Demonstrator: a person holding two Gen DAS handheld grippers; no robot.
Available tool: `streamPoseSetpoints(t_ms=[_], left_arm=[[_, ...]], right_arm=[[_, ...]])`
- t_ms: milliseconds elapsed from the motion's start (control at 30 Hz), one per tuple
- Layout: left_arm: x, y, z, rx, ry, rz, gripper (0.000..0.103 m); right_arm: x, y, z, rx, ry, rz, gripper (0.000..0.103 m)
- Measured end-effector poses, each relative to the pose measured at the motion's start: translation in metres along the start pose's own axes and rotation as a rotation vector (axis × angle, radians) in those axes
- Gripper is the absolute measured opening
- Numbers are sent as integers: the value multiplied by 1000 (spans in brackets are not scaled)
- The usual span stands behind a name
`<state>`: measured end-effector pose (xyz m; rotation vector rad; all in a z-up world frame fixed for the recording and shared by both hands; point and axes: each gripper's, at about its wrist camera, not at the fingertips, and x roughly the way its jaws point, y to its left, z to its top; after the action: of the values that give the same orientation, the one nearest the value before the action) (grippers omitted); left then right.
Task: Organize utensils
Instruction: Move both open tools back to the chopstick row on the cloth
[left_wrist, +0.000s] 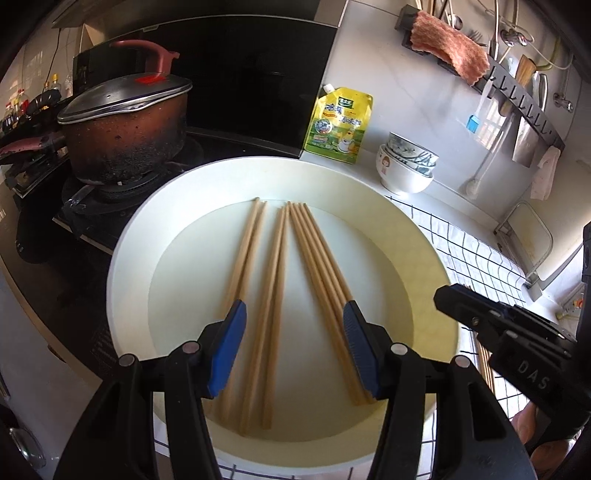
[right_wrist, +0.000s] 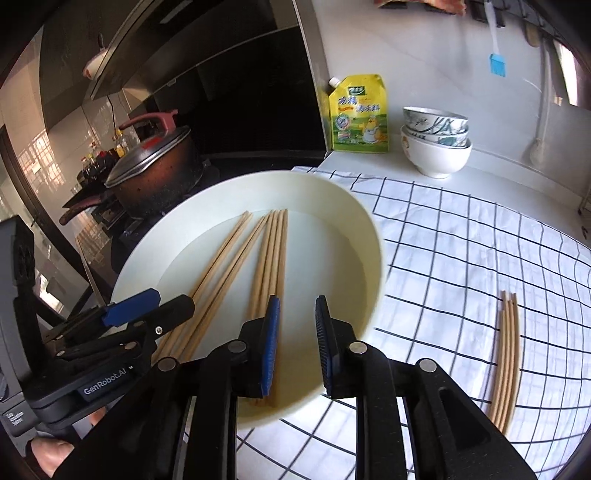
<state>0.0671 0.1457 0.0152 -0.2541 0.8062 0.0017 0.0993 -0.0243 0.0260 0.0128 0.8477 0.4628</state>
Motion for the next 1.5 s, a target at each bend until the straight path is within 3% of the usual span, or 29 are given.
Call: streamPoseSetpoints(t_ms=[500, 867, 1233, 1500], left_arm=[[-12, -52, -4, 76, -16, -49, 54], [-6, -106, -20, 128, 13, -72, 61], [1, -157, -44, 187, 49, -94, 64], [10, -186, -66, 230, 70, -92, 68]], right_arm=[[-55, -58, -17, 97, -89, -47, 23], [-72, -125, -45, 161, -87, -88, 25], [-64, -176, -87, 175, -4, -147, 29], [-53, -187, -103, 181, 35, -154, 30]])
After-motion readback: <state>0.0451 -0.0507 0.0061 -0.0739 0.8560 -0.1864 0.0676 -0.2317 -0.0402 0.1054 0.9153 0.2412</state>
